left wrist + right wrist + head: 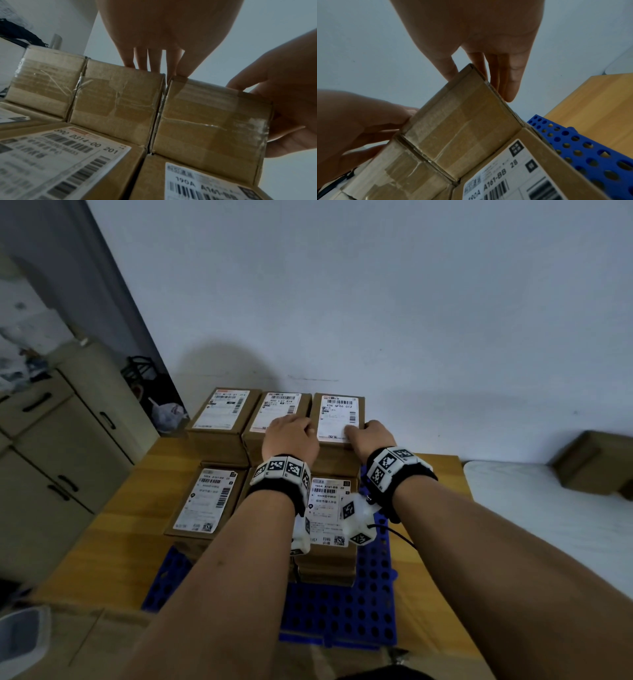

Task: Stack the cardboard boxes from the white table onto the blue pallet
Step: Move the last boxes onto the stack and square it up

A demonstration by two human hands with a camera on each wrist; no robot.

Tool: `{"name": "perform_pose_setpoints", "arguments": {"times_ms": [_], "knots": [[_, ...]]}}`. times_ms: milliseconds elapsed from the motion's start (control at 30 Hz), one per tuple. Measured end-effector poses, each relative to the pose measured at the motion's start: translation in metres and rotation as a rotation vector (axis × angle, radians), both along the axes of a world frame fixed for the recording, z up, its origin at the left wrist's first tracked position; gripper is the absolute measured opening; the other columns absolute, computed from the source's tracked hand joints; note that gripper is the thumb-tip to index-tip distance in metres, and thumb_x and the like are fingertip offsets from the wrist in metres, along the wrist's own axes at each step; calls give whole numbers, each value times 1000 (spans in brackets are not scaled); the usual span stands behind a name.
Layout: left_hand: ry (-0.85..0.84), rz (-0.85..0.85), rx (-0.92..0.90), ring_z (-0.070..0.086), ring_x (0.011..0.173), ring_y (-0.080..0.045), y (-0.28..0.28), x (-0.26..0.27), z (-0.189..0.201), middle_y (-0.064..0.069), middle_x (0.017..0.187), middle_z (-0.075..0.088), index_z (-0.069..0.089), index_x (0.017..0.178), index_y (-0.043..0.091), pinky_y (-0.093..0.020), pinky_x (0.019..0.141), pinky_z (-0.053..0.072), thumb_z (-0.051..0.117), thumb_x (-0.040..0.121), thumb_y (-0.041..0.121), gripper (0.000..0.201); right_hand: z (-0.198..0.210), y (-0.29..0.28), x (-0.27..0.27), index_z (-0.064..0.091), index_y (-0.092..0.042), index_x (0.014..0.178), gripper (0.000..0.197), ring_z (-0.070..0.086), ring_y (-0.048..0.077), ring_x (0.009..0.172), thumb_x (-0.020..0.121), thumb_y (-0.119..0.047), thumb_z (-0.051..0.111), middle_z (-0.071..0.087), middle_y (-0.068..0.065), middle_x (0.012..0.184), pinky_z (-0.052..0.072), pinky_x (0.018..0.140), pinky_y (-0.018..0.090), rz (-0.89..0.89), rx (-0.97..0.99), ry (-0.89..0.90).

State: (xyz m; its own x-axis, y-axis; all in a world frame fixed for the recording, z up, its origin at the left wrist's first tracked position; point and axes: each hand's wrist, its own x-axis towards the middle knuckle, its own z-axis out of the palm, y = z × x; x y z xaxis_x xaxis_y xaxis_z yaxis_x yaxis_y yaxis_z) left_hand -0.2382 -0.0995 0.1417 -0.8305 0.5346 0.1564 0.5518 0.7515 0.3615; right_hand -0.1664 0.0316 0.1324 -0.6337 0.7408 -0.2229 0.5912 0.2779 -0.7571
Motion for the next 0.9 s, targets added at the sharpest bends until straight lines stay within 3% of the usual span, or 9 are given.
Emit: {"name": "perform_pose_setpoints", "arguments": {"times_ms": [267, 367, 467, 633, 767, 900], "knots": [[21, -17, -50, 36, 134, -22, 1, 1, 5, -3, 143, 47, 52, 134, 20, -38, 111, 33, 37, 99, 28, 39, 1, 1, -2, 58, -7, 118, 41, 58, 26, 91, 94, -39, 47, 65, 11, 114, 45, 74, 32, 41, 21, -36], [25, -35, -105, 41, 127, -24, 2, -2, 8, -4, 135, 52, 53, 130, 18, -40, 104, 39, 36, 98, 26, 37, 3, 2, 1, 51, -5, 129, 46, 57, 30, 110, 98, -38, 44, 59, 15, 127, 43, 83, 32, 12, 39, -22], [59, -54, -163, 41, 129, -26, 6, -2, 11, -5, 139, 48, 48, 135, 18, -41, 105, 38, 39, 98, 22, 39, 5, 7, 12, 41, -3, 140, 52, 50, 31, 124, 100, -37, 43, 50, 16, 139, 40, 90, 31, -47, 60, 6], [190, -175, -165, 39, 133, -27, 29, 9, 12, -6, 144, 45, 48, 137, 17, -41, 110, 34, 49, 92, 18, 45, 4, 25, 43, 43, -7, 140, 49, 53, 31, 120, 96, -30, 49, 50, 14, 139, 37, 79, 29, -108, 119, -8], [238, -335, -206, 43, 128, -29, 56, 38, 15, -8, 137, 52, 49, 135, 15, -40, 107, 35, 45, 91, 18, 45, -3, 39, 79, 44, -13, 139, 49, 53, 33, 117, 94, -33, 49, 47, 13, 138, 46, 87, 36, -160, 189, -89], [261, -478, -247, 42, 128, -28, 88, 78, 5, -6, 139, 49, 46, 137, 16, -41, 108, 33, 46, 89, 17, 48, -10, 55, 126, 45, -14, 138, 49, 50, 33, 119, 92, -31, 49, 43, 13, 138, 47, 95, 43, -210, 272, -185]]}}
